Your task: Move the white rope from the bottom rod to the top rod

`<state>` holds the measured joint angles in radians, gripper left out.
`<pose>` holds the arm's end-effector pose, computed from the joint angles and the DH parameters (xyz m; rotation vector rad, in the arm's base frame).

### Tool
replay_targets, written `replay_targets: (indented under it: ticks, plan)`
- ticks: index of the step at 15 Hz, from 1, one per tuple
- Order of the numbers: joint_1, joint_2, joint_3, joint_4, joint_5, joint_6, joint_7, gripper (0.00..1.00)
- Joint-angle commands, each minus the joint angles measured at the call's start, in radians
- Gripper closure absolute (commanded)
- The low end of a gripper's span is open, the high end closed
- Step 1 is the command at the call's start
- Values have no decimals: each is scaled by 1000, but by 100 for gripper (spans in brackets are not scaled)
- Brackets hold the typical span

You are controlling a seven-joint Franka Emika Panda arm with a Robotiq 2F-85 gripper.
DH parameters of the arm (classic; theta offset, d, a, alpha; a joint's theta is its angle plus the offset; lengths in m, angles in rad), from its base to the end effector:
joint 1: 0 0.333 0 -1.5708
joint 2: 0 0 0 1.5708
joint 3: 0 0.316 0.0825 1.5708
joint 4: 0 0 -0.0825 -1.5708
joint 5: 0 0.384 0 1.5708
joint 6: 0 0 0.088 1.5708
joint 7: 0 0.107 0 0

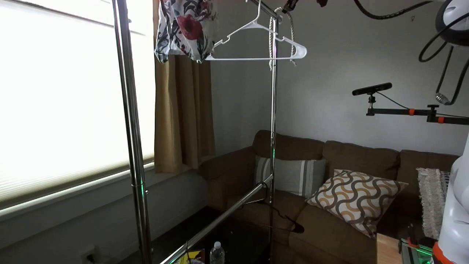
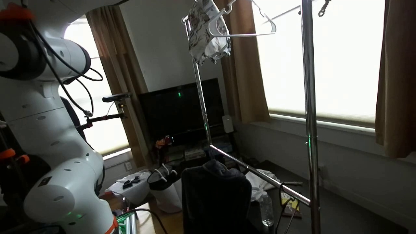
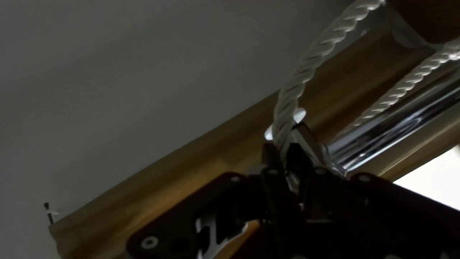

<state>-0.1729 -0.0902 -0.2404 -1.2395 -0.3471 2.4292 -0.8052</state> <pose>0.4520 -0.2132 0.9399 1.8922 0.4549 0.9580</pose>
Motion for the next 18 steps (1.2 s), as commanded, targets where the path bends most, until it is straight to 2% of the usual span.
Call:
replay_targets:
  ticks: [1, 8, 9, 10, 16, 18]
  plan:
    - [18, -27, 14, -16, 36, -37, -17, 97]
    - [16, -70, 27, -46, 7, -159, -15, 97]
    - [17, -72, 28, -44, 9, -172, -16, 64]
    - [18, -72, 27, -42, 14, -177, -18, 63]
    - [14, -76, 26, -35, 0, -175, -11, 19]
    - [-11, -89, 28, -36, -86, -195, 28, 3]
